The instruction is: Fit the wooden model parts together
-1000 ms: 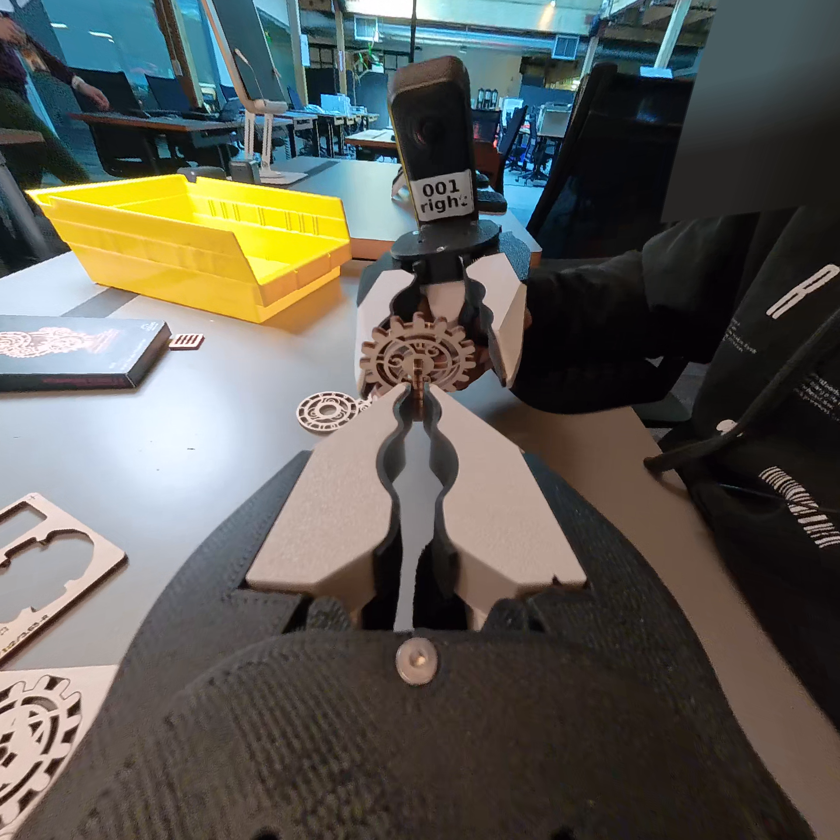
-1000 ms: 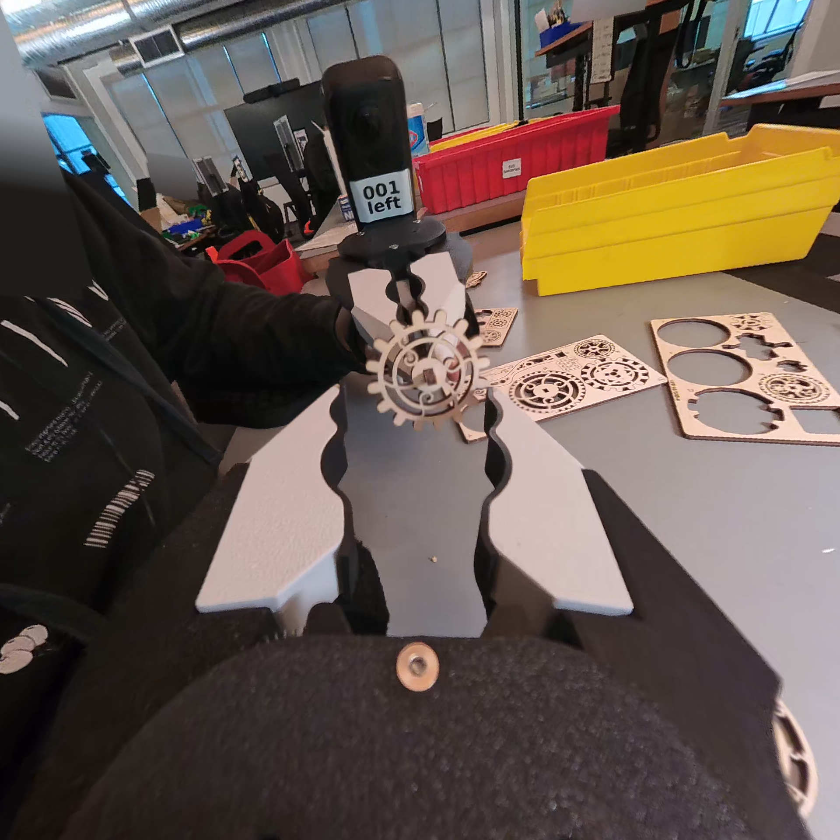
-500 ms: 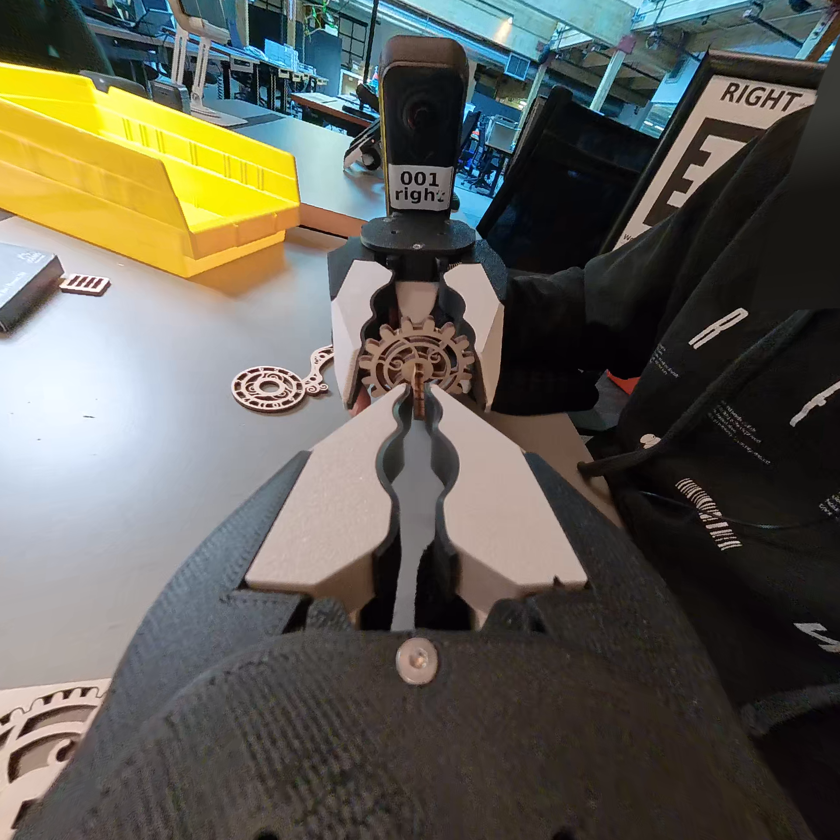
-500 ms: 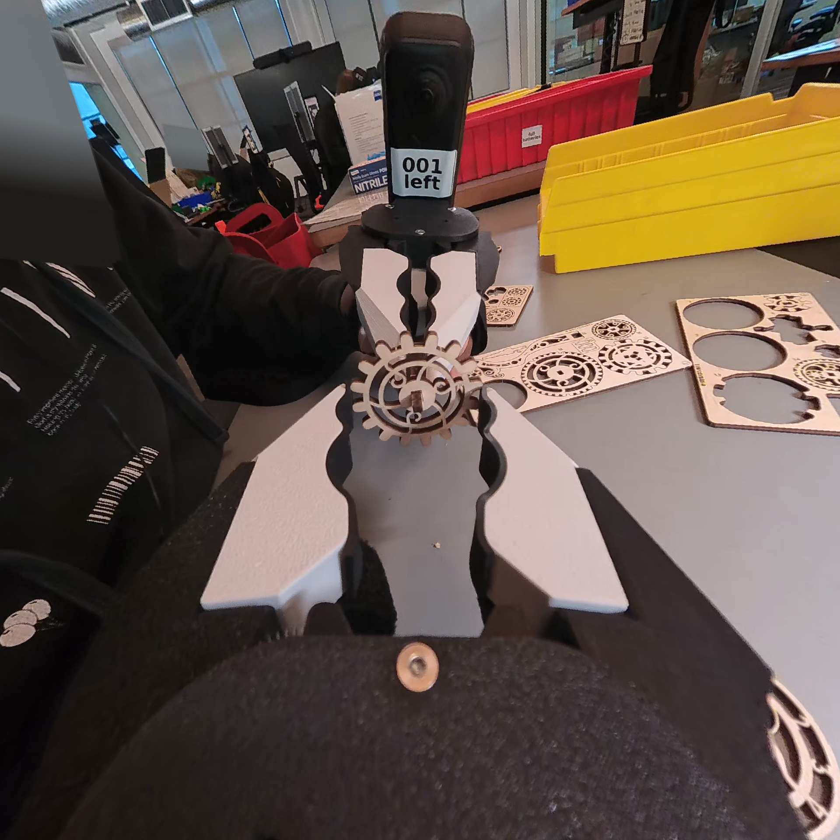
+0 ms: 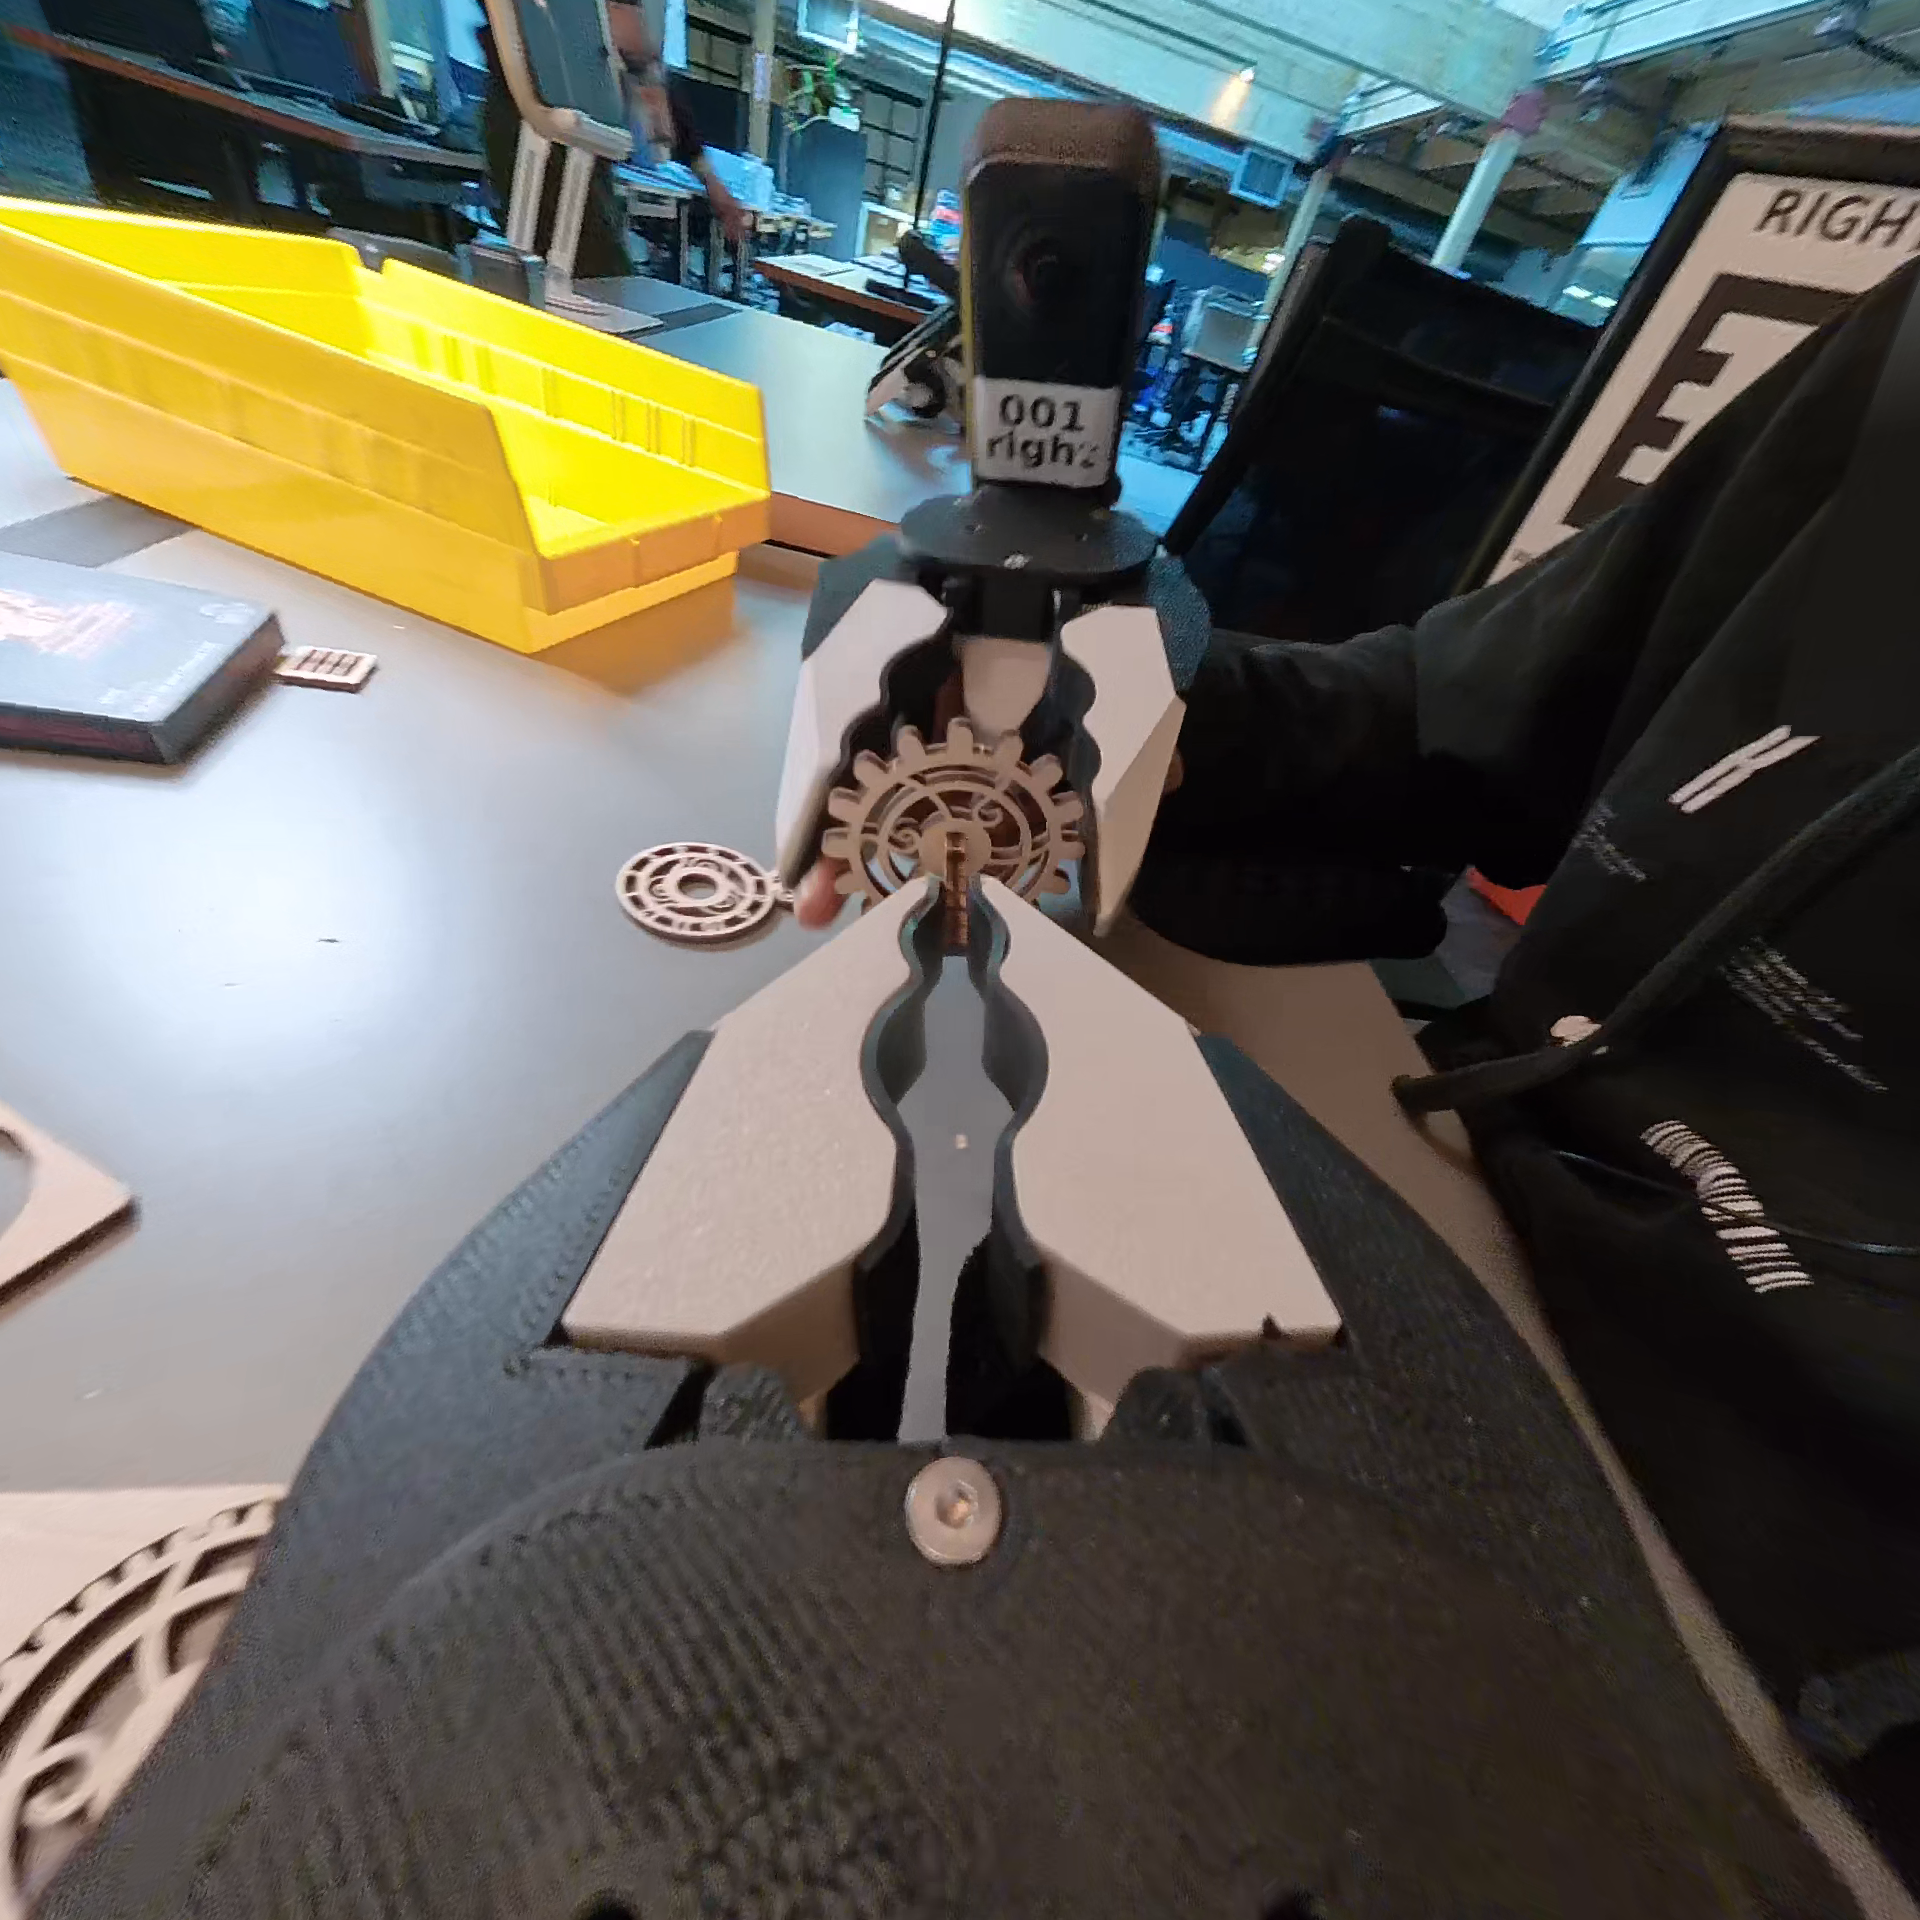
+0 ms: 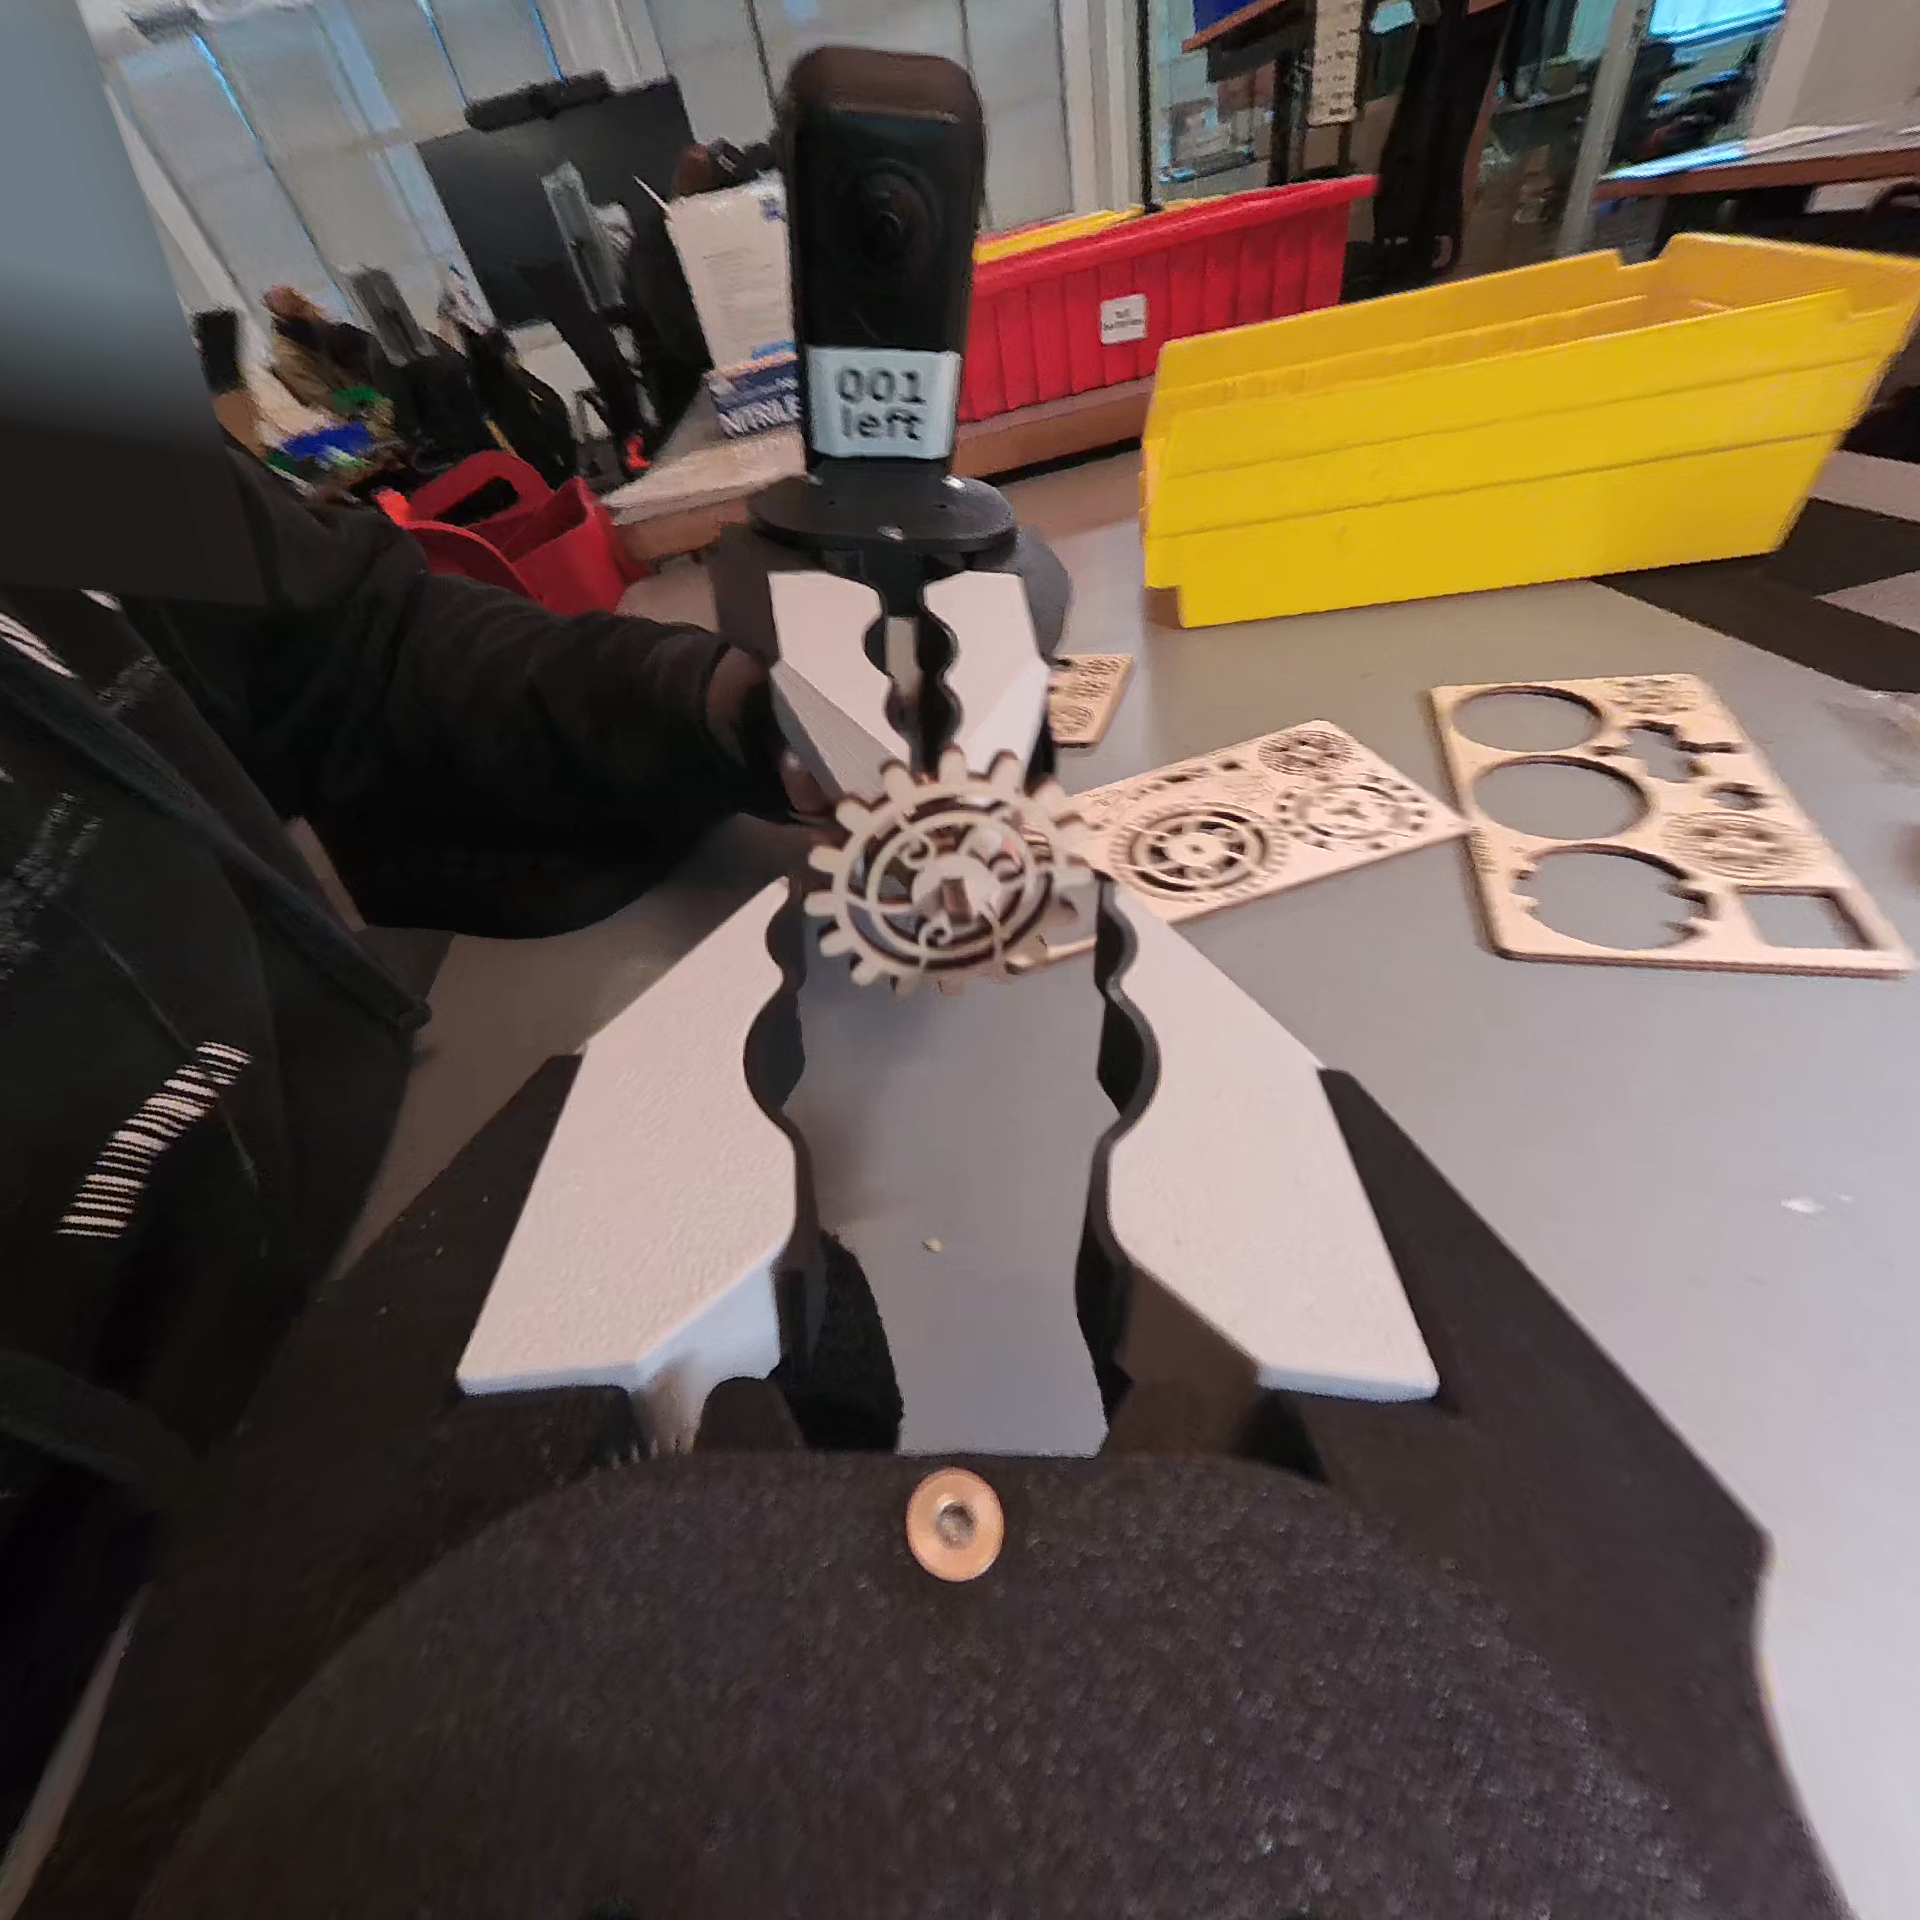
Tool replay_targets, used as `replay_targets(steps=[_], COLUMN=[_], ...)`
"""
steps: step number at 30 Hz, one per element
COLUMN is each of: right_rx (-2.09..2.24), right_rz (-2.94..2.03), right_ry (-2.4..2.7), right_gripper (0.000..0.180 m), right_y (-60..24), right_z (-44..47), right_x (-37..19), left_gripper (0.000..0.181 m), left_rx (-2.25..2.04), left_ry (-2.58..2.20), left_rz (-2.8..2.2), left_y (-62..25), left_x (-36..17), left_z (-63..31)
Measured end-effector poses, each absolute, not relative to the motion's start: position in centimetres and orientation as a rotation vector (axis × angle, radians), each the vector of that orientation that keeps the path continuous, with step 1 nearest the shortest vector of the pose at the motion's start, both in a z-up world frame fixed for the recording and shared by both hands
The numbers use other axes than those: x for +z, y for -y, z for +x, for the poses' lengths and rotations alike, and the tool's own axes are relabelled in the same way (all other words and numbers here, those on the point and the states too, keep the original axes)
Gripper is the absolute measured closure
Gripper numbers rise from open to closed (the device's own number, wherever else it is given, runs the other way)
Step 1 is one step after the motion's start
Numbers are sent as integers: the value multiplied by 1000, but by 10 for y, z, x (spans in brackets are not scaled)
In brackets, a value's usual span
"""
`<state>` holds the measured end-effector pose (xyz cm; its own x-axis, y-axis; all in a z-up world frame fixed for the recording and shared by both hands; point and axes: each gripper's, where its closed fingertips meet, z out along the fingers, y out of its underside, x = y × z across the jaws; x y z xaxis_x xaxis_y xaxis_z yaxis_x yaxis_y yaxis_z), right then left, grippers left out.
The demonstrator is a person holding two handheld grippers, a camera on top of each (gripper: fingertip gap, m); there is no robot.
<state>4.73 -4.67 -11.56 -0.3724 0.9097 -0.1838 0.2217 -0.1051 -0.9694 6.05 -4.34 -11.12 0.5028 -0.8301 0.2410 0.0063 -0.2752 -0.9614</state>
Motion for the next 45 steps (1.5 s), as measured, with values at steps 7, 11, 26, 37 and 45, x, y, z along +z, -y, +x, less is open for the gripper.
replay_targets(steps=[7,11,26,37,45], right_rx=[796,555,574,619,1231], right_rz=[-1540,-1794,-1763,-1766,-1790], right_ry=[1811,1880,2007,2014,1618], right_gripper=[130,135,174,174,175], right_y=[-45,-66,-42,-34,-19], right_z=[113,149,129,118,75], right_x=[-155,-194,-210,-210,-162], left_gripper=[180,180,180,180,179], left_rx=[-914,-947,-982,-970,-981], left_ry=[-650,-637,-623,-628,-573], left_rz=[-1675,-1690,-1718,-1726,-1698], left_y=[33,32,30,31,27], left_x=[-116,-122,-128,-129,-121], left_z=[33,34,30,32,25])
